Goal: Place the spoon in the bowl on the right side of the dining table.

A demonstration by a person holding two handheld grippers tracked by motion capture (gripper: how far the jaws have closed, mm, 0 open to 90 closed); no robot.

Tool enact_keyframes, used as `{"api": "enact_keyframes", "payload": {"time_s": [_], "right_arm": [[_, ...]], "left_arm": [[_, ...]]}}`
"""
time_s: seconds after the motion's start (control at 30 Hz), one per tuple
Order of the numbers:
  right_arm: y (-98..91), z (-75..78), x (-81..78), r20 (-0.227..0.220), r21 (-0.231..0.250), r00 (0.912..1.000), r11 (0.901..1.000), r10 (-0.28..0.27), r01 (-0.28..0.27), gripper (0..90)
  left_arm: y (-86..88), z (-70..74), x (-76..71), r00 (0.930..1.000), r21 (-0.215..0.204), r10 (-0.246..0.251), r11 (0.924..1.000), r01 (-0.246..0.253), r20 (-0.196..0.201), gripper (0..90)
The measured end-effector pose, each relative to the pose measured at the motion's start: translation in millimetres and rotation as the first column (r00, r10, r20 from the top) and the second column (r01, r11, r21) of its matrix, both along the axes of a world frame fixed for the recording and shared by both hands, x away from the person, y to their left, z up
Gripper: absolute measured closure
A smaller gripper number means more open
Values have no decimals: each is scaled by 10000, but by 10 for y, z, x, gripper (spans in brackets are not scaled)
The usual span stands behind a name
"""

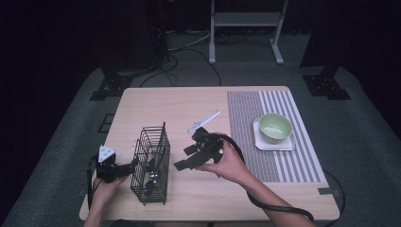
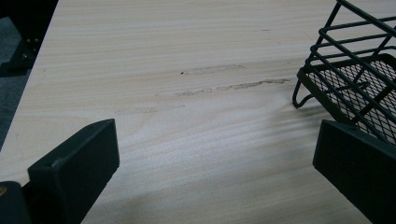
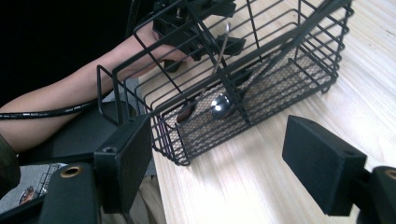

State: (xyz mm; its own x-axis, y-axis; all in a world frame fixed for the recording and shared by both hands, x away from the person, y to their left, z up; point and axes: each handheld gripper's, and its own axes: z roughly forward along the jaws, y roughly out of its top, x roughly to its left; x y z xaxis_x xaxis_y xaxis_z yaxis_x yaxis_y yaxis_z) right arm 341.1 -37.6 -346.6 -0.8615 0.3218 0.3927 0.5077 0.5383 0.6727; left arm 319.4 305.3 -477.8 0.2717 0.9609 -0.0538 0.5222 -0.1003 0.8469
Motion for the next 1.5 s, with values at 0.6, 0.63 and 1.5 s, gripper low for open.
{"api": "enact_keyframes", "payload": {"time_s": [0.6, 0.63, 1.5], "right_arm": [[256, 23, 144, -106, 78, 9999, 10000, -7, 7, 314], [278, 22, 160, -165, 123, 9999, 9999, -22, 24, 334], [423, 63, 200, -95, 443, 9997, 9988, -220, 224, 876]], "left_arm": [[5, 0, 0, 10000, -43, 8, 10000, -8, -7, 0], [8, 1, 0, 10000, -49, 16, 10000, -16, -8, 0], [18, 1, 4, 10000, -63, 57, 10000, -56, 44, 0]]}}
